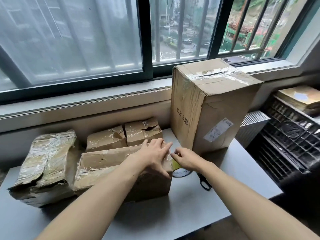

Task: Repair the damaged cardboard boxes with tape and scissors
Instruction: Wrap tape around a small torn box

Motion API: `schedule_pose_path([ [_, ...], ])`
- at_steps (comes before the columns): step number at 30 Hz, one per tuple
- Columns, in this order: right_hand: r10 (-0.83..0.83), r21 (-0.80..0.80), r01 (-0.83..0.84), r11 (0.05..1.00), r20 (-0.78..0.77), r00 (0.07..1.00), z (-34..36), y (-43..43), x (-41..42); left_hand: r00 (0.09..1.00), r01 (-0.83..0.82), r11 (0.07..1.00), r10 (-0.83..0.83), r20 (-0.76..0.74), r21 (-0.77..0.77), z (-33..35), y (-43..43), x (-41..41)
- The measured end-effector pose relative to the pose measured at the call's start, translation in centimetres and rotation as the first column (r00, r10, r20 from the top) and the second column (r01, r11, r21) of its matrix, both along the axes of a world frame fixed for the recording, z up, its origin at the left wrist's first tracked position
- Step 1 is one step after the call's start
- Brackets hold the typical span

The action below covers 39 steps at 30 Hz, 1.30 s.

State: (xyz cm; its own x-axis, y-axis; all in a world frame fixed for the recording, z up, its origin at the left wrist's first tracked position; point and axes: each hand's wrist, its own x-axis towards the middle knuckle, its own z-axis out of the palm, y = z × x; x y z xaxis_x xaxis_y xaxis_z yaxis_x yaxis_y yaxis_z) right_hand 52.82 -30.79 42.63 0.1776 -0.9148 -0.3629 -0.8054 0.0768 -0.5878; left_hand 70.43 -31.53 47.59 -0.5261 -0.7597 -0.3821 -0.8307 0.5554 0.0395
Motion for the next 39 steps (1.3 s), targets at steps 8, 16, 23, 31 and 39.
schedule_pose_path([
  [8, -0.012, -0.173, 0.043, 0.984, 0.177, 0.984, 4.0, -3.6, -0.6, 0.942, -0.092, 0.994, 0.104, -0.318, 0.052, 5.1, -1.6, 3.7],
  [16, -0.175, 0.147, 0.098, 0.984, 0.894, 0.413, 12.8, -6.9, 2.1, 0.650, -0.281, 0.929, 0.368, -0.665, 0.239, 8.6, -0.4, 11.6],
  [23, -0.064, 0.061, 0.021, 0.998, 0.907, 0.417, 13.2, -7.0, 8.1, 0.797, -0.455, 0.870, 0.493, -0.348, 0.190, 11.9, 1.2, 14.6],
  [31, -0.052, 0.100, -0.092, 0.991, 0.902, 0.429, 11.6, -4.4, 14.6, 0.877, -0.480, 0.877, 0.480, -0.010, -0.023, 9.4, 2.5, 15.4],
  [39, 0.047, 0.002, -0.105, 0.994, 0.884, 0.465, 15.5, -5.9, 15.2, 0.870, -0.470, 0.879, 0.446, -0.212, -0.079, 8.9, 0.7, 16.3],
])
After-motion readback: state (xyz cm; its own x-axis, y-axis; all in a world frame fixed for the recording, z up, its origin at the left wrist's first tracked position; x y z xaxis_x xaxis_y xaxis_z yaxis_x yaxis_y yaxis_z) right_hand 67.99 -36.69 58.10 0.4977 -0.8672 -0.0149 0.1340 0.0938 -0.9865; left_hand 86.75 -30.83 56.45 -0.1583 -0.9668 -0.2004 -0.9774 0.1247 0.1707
